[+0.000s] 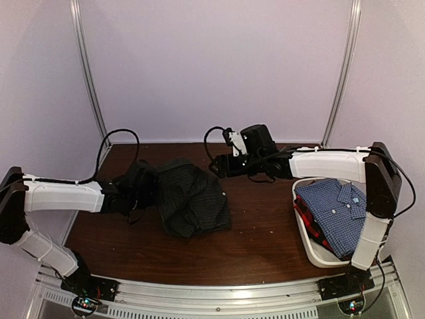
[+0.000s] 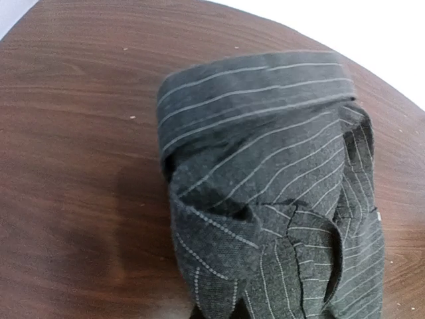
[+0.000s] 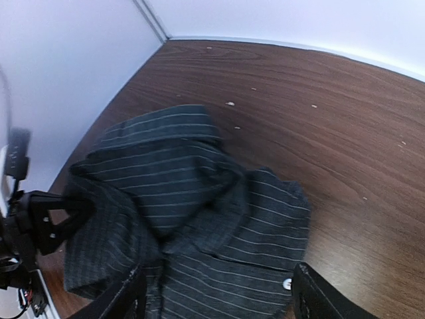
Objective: Fold and stack the long sleeve shirts
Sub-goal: Flatten out the square-folded shirt at the center of the board.
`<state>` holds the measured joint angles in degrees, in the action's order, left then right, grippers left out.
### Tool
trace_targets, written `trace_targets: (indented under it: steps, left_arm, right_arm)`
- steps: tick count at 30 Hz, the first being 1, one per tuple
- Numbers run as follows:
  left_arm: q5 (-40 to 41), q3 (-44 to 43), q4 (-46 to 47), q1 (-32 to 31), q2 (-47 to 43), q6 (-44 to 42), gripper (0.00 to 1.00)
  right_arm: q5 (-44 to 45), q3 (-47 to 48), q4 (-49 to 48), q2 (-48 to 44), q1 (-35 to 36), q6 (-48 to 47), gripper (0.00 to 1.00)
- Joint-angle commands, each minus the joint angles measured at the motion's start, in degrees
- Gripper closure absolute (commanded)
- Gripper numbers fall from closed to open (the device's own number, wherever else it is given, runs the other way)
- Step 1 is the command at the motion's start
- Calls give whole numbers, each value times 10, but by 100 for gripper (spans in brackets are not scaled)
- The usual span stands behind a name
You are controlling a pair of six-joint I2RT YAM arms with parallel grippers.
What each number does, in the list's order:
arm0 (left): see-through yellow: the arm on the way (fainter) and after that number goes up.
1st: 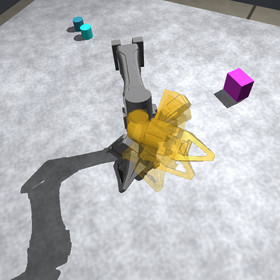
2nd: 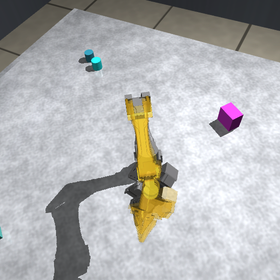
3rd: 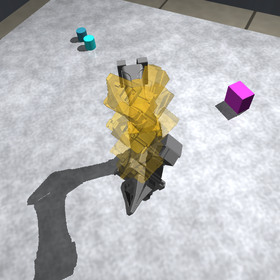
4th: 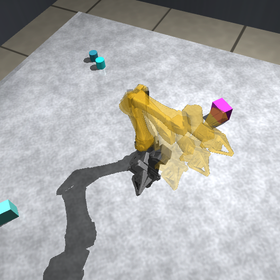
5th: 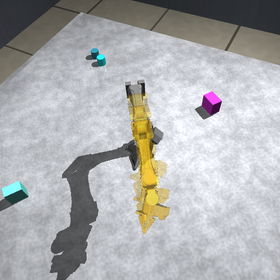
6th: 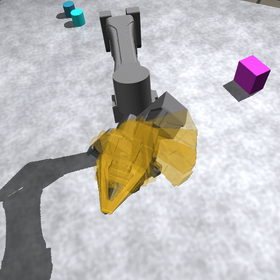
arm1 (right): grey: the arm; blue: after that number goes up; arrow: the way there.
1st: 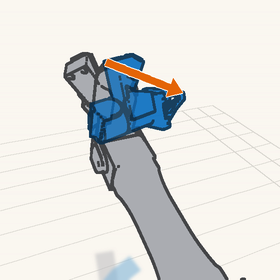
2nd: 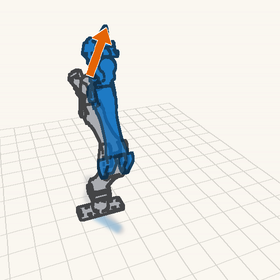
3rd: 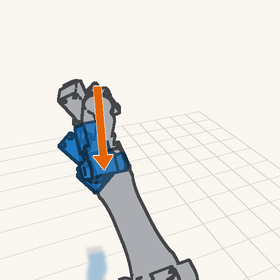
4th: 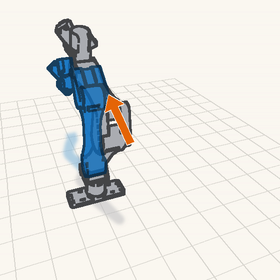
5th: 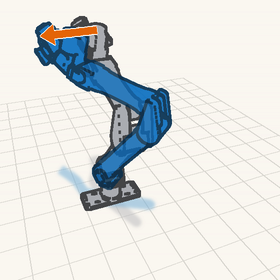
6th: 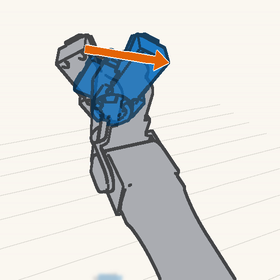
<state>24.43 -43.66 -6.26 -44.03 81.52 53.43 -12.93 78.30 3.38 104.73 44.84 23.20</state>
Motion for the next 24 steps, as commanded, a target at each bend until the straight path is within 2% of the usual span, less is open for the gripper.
trace_targets:
  steps: [1, 14, 17, 19, 24]
  left_arm:
    - [39, 46, -20, 26, -45, 51, 100]
    - [15, 91, -32, 65, -38, 85, 100]
    - [4, 94, -21, 73, -25, 80, 100]
    - [-4, 93, -11, 77, -14, 76, 100]
    - [-27, 84, 24, 93, 18, 59, 100]
  right_arm:
    - [30, -27, 19, 7, -18, -41, 23]
    - [11, 88, 78, 177, -20, -91, 27]
    - [3, 96, 82, 192, -19, -85, 32]
    - [2, 90, 79, 195, -17, -79, 43]
    - [5, 52, 67, 182, -17, -66, 82]
